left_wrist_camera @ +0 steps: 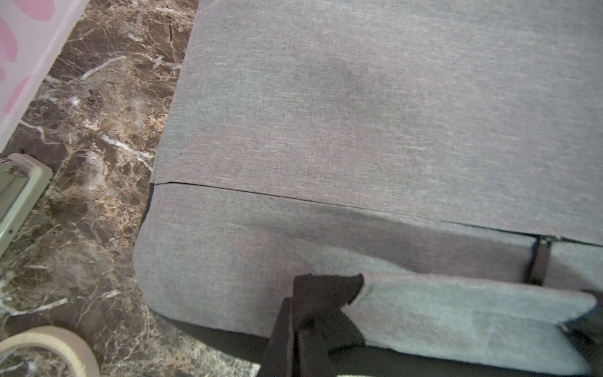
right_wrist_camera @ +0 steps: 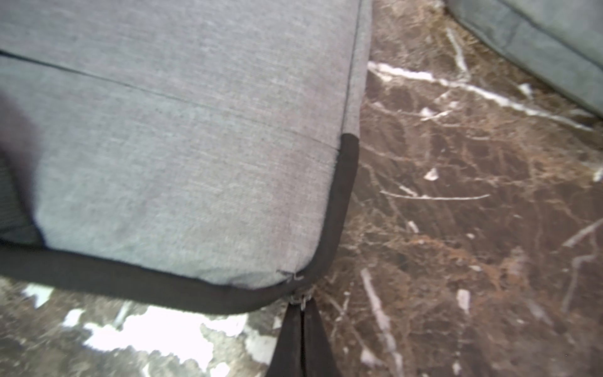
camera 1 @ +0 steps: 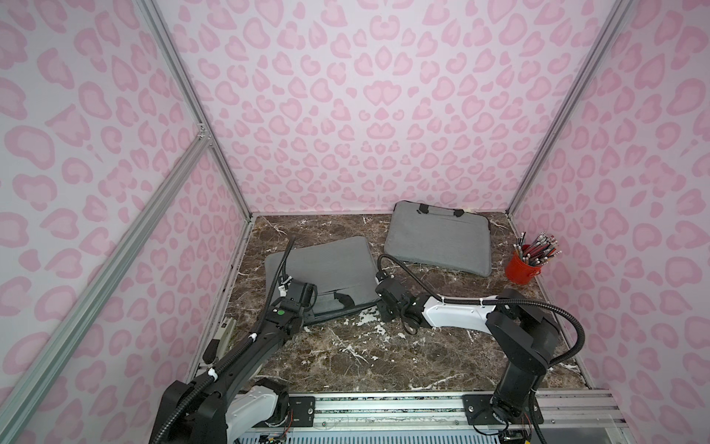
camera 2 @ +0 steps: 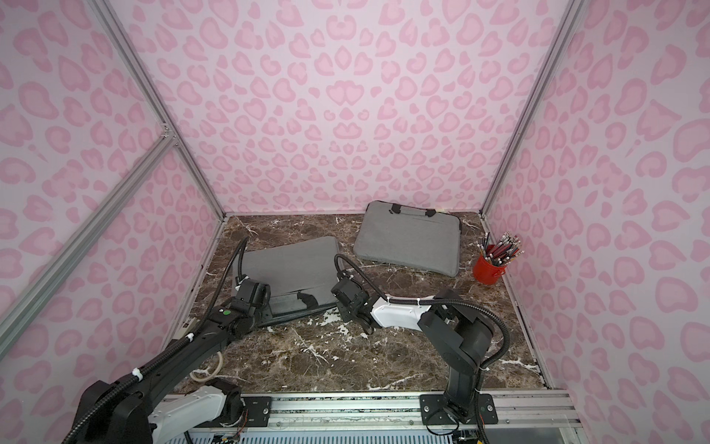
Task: Open the zippered laptop bag and take out the laptop
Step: Adjust the zippered laptop bag at the center of the board.
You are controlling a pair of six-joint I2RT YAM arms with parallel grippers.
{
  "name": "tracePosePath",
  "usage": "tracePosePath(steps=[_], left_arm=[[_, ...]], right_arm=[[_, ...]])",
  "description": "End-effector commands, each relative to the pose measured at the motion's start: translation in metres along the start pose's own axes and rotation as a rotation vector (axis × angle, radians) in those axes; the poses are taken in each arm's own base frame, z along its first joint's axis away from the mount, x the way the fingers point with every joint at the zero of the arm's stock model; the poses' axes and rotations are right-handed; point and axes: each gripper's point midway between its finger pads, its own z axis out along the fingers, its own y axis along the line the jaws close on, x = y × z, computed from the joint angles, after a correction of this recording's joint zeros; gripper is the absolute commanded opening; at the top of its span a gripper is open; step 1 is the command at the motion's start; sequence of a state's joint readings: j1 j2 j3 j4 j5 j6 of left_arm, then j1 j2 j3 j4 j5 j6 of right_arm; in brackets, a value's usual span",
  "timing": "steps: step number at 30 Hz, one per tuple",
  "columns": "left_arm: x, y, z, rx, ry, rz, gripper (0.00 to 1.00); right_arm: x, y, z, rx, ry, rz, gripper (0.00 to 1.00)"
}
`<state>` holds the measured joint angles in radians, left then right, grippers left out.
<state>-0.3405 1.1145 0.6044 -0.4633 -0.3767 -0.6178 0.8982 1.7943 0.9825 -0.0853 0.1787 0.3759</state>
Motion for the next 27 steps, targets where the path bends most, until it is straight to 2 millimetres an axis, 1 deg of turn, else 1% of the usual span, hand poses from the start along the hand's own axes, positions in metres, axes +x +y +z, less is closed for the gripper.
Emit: tracePosePath(steps=[1,2,4,8,11,15,19,22,27], left_arm=[[-0.017,-0.018,-0.001,0.068,-0.034,-0.007,0.22],[-0.016,-0.023,-0.001,0.093,-0.023,-0.008,0.29],[-0.014,-0.031,-0.003,0.136,-0.001,-0.019,0.39],[0.001,-0.041,-0.015,0.213,0.048,-0.053,0.49],[0.013,-0.053,-0.025,0.274,0.067,-0.049,0.49],[0.025,-0.076,-0.034,0.318,0.065,0.043,0.52],[0.032,-0.098,-0.033,0.312,0.075,0.143,0.57],[0.033,-0.117,-0.031,0.319,0.065,0.188,0.58],[0.037,-0.136,-0.019,0.305,0.063,0.221,0.6]], right_arm=[[0.003,0.009,0.002,-0.029,0.006,0.024,0.0],[0.004,0.012,0.002,-0.037,0.007,0.025,0.0],[0.006,0.014,0.003,-0.041,0.011,0.028,0.0],[0.009,0.018,0.006,-0.05,0.017,0.033,0.0],[0.008,0.021,0.006,-0.057,0.016,0.034,0.0],[0.007,0.023,0.005,-0.066,0.013,0.033,0.0],[0.006,0.024,0.005,-0.07,0.013,0.034,0.0],[0.007,0.025,0.004,-0.071,0.011,0.038,0.0],[0.009,0.027,0.002,-0.08,0.012,0.045,0.0]])
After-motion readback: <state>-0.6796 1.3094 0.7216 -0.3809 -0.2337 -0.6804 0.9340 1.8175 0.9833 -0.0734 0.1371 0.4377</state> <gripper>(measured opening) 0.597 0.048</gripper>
